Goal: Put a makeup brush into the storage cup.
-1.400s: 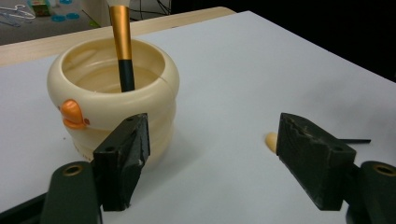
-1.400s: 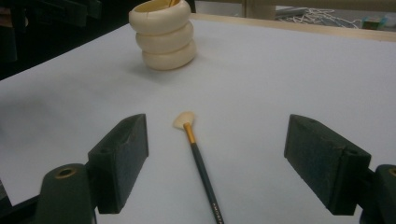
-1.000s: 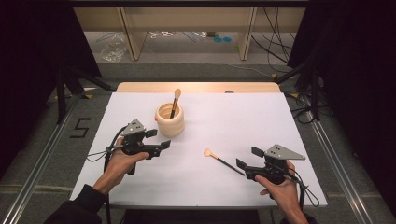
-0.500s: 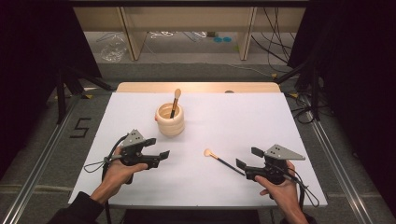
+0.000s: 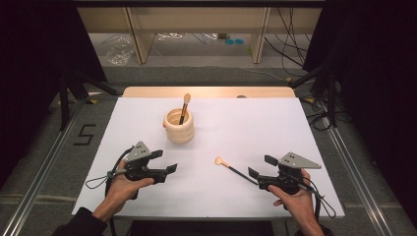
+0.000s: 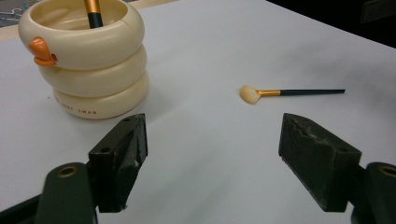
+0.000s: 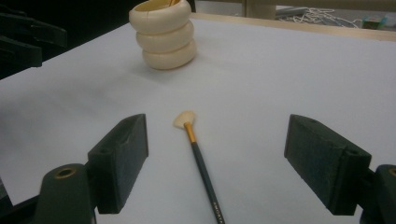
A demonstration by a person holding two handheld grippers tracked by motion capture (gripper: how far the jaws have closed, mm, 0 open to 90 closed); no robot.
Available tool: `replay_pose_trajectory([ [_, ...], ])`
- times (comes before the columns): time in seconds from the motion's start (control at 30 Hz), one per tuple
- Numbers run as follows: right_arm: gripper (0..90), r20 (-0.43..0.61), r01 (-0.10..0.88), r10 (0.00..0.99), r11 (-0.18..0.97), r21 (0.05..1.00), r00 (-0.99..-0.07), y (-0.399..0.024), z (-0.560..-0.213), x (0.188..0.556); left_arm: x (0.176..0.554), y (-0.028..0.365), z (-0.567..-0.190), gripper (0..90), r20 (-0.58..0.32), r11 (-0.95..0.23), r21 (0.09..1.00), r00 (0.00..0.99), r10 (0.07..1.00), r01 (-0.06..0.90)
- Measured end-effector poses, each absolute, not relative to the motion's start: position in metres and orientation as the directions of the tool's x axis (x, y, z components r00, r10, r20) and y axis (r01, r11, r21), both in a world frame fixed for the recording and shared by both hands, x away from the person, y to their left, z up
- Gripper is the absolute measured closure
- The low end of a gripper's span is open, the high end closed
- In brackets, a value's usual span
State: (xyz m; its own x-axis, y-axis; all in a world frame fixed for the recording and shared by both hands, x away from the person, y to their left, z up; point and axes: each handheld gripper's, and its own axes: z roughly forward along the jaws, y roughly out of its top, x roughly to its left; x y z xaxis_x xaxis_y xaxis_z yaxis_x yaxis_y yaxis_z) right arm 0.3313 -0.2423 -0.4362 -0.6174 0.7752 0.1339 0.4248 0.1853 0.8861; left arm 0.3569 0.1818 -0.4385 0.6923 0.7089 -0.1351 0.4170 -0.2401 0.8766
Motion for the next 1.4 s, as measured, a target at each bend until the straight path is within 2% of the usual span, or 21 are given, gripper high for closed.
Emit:
replay_pose_trajectory([
  [0.7,19.7,0.146,0.411,0.755,0.175,0.895,-0.639,-0.238,-0.438,0.334,0.349,0.175,-0.444,22.9,-0.117,-0.272,0.869,0.706,0.699,0.413],
  [0.83,16.4,0.115,0.408,0.749,0.22,0.886,-0.652,-0.234,-0.439,0.336,0.348,0.175,-0.444,22.9,-0.116,-0.27,0.871,0.705,0.7,0.411],
  [0.87,15.8,0.117,0.432,0.747,0.243,0.868,-0.655,-0.233,-0.438,0.337,0.349,0.175,-0.444,22.9,-0.119,-0.268,0.872,0.708,0.696,0.41],
  [1.1,15.9,0.057,0.426,0.729,0.333,0.841,-0.682,-0.225,-0.435,0.348,0.35,0.174,-0.445,22.8,-0.118,-0.274,0.869,0.709,0.695,0.413],
  [1.23,17.6,0.029,0.434,0.708,0.4,0.807,-0.706,-0.218,-0.434,0.357,0.35,0.172,-0.446,22.8,-0.115,-0.287,0.862,0.713,0.691,0.417],
  [1.27,20.2,0.018,0.442,0.692,0.441,0.781,-0.722,-0.214,-0.432,0.361,0.35,0.172,-0.446,22.7,-0.119,-0.281,0.865,0.714,0.69,0.416],
  [1.4,25.6,0.008,0.457,0.678,0.487,0.744,-0.735,-0.206,-0.431,0.367,0.35,0.173,-0.446,22.6,-0.121,-0.28,0.866,0.716,0.688,0.415],
])
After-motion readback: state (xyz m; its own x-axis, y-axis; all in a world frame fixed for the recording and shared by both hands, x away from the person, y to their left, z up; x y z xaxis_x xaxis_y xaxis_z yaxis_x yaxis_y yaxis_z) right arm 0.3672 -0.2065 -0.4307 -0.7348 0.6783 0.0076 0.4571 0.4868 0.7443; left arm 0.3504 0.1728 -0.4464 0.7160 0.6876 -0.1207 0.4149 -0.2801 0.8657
